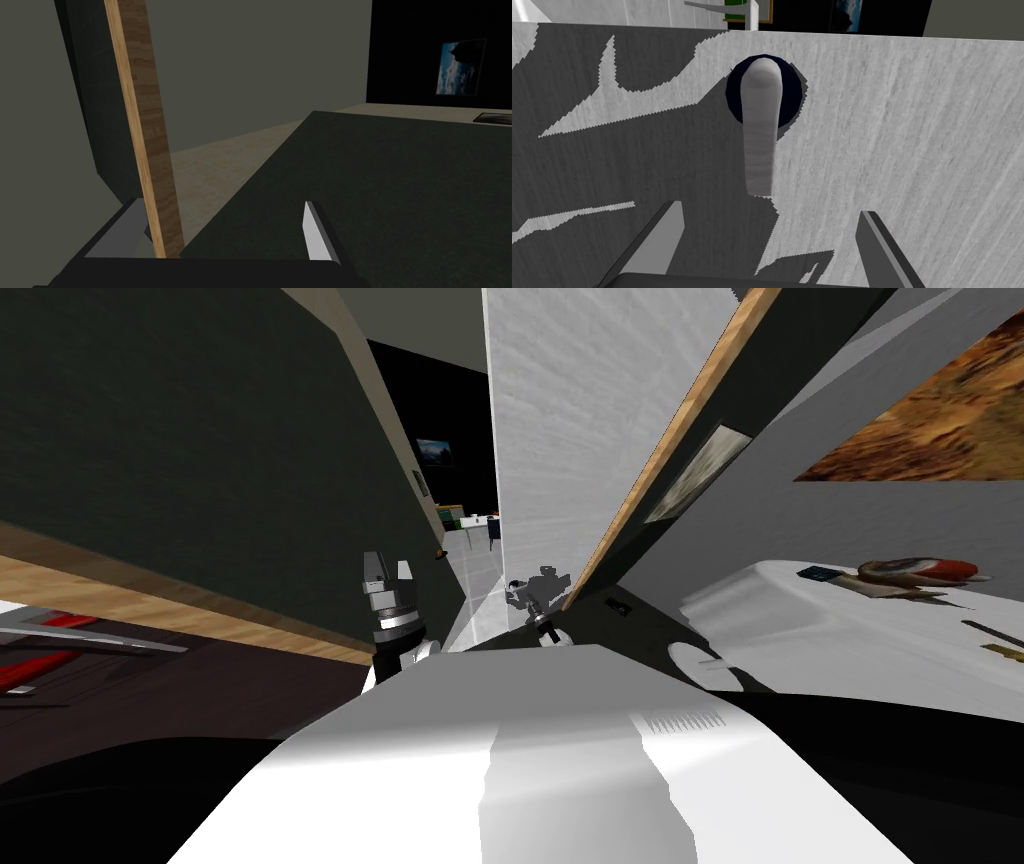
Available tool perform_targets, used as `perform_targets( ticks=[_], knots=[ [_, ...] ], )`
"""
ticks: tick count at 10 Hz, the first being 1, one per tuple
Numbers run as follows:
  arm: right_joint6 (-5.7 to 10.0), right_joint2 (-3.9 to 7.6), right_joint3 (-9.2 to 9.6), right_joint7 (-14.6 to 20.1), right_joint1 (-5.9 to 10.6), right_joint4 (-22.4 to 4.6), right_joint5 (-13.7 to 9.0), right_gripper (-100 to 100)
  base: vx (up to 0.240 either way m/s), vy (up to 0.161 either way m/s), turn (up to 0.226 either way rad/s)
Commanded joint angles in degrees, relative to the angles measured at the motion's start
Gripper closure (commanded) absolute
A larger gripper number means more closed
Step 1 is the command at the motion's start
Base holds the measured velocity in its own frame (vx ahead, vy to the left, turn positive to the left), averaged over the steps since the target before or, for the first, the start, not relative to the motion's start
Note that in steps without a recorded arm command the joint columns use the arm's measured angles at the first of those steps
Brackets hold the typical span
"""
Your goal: Push the door open
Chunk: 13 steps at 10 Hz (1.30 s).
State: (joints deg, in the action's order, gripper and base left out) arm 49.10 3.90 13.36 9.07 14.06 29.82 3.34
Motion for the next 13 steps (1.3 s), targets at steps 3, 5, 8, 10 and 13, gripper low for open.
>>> perform_targets(
  ticks=[3, 5, 8, 10, 13],
  knots=[
    [0.23, -0.14, -0.42, -0.44, -0.25, -0.15, -0.20, -100, 0.186, 0.070, 0.030],
    [0.39, -0.46, -0.62, -0.64, -0.34, -0.28, -0.30, -100, 0.200, 0.049, 0.025],
    [0.47, -0.58, -0.67, -0.67, -0.32, -0.42, -0.33, 100, 0.075, 0.018, 0.008],
    [0.47, -0.58, -0.67, -0.67, -0.32, -0.42, -0.33, 100, -0.016, -0.010, 0.011],
    [0.47, -0.58, -0.67, -0.67, -0.32, -0.42, -0.33, 100, 0.000, 0.000, 0.000]
  ],
)
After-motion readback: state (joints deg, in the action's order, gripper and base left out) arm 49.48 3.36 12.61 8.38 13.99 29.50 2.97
